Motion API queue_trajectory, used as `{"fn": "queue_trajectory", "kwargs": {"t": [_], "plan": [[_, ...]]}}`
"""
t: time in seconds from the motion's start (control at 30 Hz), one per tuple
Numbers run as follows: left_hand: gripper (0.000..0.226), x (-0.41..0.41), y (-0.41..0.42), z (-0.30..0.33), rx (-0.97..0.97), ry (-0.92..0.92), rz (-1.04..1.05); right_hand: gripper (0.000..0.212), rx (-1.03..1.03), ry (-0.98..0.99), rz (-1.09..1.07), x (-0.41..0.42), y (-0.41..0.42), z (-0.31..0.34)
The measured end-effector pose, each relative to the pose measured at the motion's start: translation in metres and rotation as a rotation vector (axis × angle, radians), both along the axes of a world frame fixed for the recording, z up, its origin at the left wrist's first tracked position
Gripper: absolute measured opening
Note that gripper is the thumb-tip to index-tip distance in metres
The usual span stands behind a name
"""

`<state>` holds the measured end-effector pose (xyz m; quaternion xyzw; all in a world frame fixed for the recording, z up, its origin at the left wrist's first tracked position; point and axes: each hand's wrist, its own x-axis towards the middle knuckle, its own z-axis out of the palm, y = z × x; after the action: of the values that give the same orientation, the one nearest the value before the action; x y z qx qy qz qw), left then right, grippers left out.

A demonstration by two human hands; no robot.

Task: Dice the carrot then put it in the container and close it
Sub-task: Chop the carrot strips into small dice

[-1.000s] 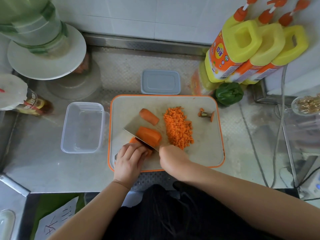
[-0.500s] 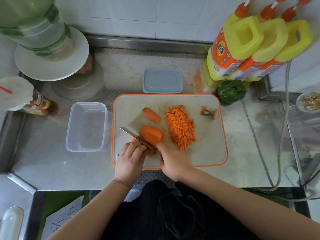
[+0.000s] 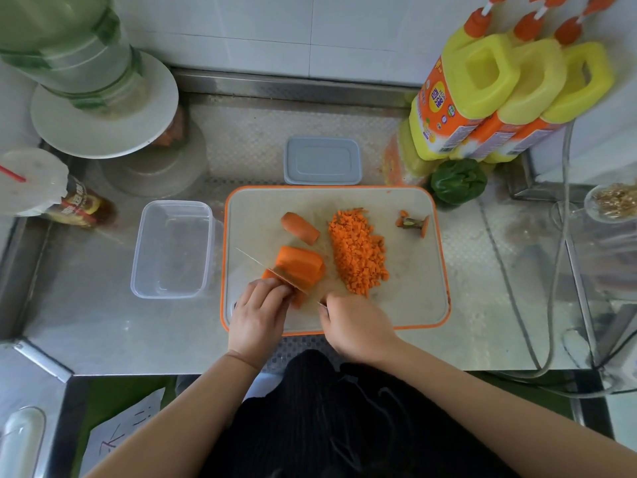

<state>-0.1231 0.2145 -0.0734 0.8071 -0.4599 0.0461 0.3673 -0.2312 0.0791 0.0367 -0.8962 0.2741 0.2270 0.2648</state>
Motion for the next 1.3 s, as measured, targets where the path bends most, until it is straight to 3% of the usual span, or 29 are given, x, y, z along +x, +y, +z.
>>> {"fn": "queue_trajectory", "kwargs": {"t": [0.3,0.57,0.73,1.0,1.3], "plan": [[0.009,-0.001,0.0,-0.006,-0.028,0.025,-0.003,0.01,-0.063,0.039,0.036,0.004,0.007,0.01],[0.021,-0.002,-0.001,-0.006,-0.051,0.023,0.003,0.022,-0.094,0.154,-0.003,0.028,0.011,0.012],[0.012,-0.002,0.0,-0.009,-0.039,0.032,0.003,0.028,-0.051,0.204,-0.028,0.04,0.009,0.006],[0.021,-0.003,0.001,-0.011,0.007,0.037,0.037,0.027,-0.045,0.223,-0.058,0.044,0.008,-0.001],[0.011,-0.002,0.001,-0.011,-0.014,0.039,0.011,0.024,-0.033,0.246,-0.079,0.051,0.005,-0.016]]}}
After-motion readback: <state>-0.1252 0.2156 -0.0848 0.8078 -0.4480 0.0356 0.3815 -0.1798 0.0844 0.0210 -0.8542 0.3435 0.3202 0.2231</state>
